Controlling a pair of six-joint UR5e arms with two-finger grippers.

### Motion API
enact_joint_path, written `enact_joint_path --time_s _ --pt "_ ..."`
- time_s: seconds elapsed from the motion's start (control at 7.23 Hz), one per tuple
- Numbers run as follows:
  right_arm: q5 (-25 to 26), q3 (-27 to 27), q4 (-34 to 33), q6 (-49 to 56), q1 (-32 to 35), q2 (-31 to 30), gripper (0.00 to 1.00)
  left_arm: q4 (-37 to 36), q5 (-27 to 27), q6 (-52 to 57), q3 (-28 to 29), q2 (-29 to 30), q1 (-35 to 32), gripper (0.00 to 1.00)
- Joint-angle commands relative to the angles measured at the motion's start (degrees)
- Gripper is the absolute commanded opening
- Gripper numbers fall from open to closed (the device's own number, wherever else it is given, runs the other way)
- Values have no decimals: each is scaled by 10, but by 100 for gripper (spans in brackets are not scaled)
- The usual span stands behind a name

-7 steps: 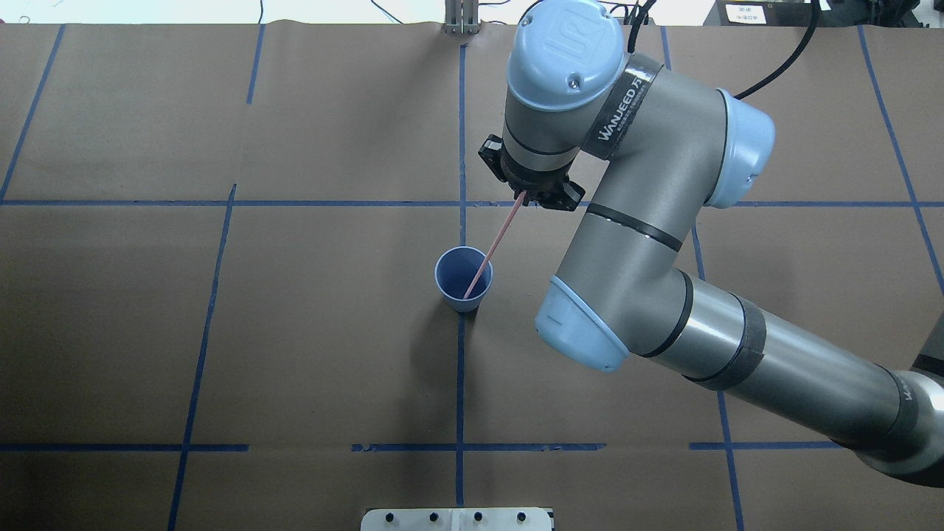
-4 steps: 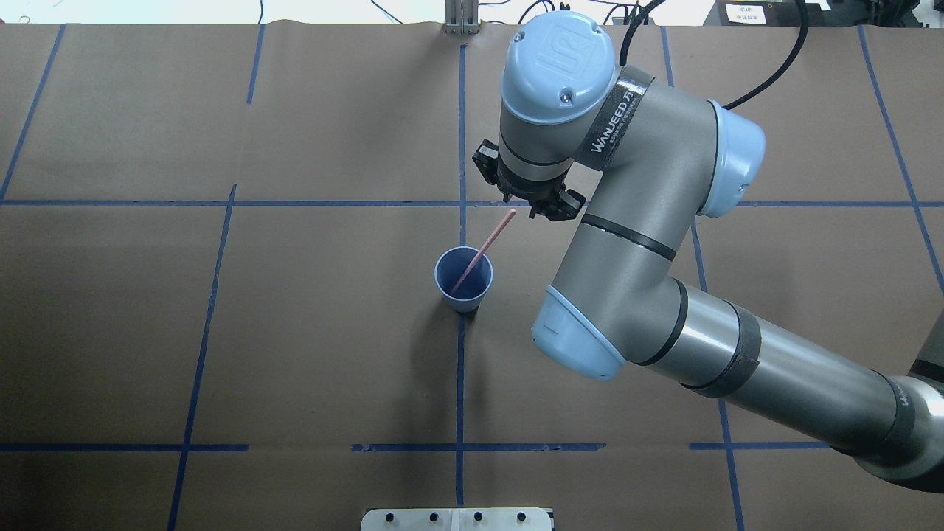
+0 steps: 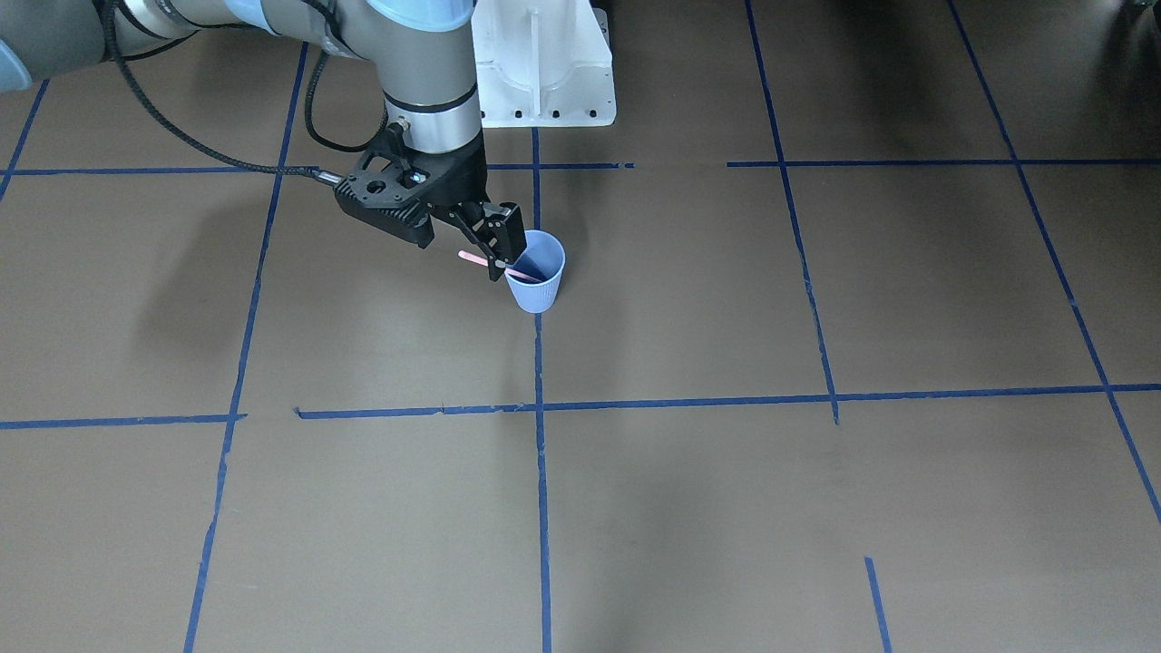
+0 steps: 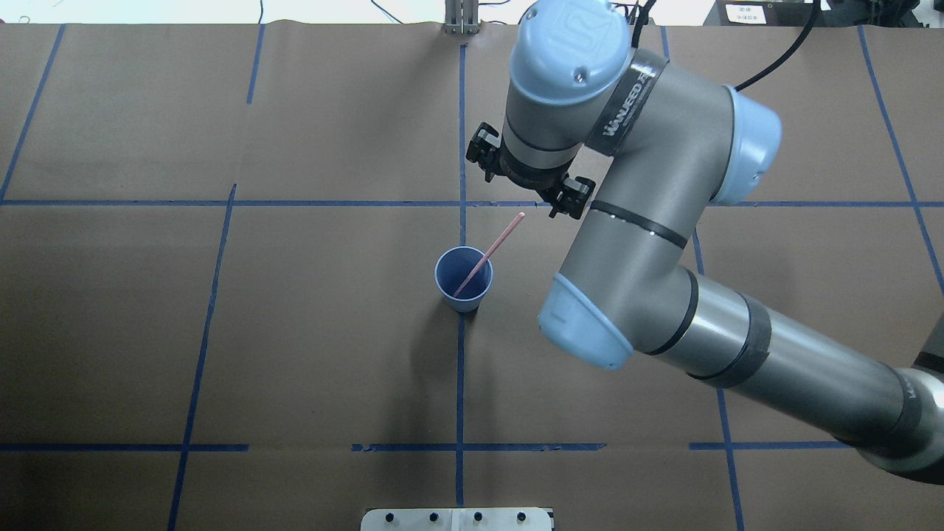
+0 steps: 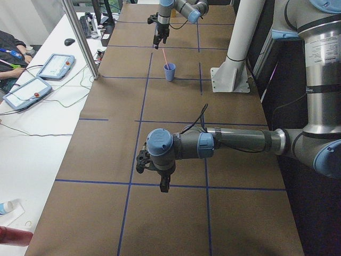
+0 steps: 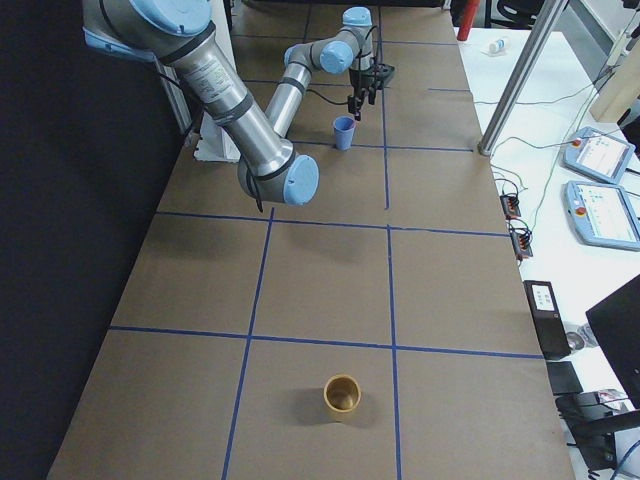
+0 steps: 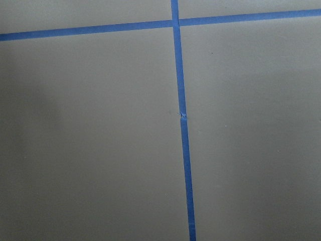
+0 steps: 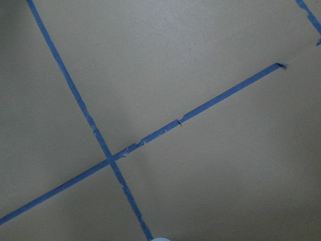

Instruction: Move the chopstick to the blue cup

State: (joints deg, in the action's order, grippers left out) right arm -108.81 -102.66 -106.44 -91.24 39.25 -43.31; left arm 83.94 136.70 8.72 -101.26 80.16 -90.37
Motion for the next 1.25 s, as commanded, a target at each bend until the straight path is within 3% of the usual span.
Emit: enact_joint_path --time_s 0.0,0.28,0.97,1.11 --pt "-109 -4 -2 163 90 -31 100 -1 0 1 1 -1 0 100" --pt "-196 3 0 394 197 -110 100 -5 -2 1 4 -1 2 100" --pt "-247 18 4 880 388 -351 100 0 -2 5 5 0 4 100" --pt "-247 19 39 942 416 -413 100 -1 -2 5 1 0 4 100"
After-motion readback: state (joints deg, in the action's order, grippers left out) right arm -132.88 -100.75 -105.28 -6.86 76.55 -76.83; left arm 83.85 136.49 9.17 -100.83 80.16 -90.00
